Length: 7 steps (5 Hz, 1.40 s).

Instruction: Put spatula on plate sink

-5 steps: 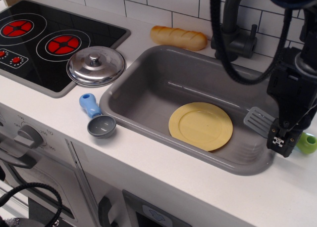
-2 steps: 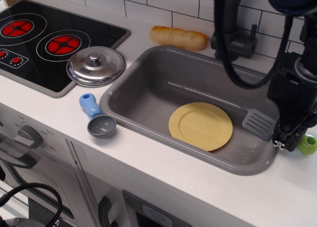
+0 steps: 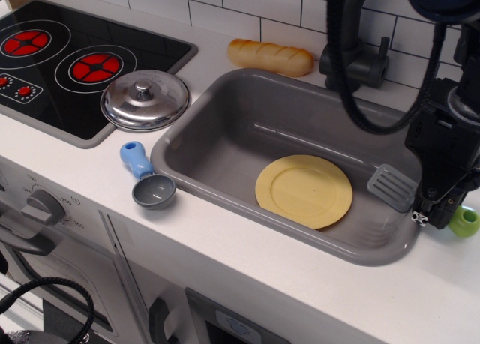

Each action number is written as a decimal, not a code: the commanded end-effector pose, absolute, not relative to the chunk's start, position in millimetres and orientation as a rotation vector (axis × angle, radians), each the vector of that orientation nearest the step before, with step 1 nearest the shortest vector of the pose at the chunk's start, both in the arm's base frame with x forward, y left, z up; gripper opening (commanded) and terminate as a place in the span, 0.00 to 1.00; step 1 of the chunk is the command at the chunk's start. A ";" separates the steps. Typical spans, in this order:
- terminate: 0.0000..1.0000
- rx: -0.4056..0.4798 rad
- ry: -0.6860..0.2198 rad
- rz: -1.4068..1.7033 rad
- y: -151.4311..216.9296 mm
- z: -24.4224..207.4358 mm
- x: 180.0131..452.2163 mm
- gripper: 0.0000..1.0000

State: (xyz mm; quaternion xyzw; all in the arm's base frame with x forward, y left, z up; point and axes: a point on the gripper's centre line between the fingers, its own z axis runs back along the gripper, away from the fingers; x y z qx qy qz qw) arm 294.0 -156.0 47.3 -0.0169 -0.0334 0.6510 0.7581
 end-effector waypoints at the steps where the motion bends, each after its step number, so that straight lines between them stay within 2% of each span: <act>1: 0.00 -0.145 -0.101 1.391 -105.6 86.2 320.7 0.00; 2: 0.00 -0.108 -0.112 1.388 -81.7 76.9 328.5 0.00; 4: 0.00 -0.061 -0.132 1.360 -39.7 53.7 323.9 0.00; 7: 0.00 0.015 -0.139 1.356 -37.2 13.4 329.2 0.00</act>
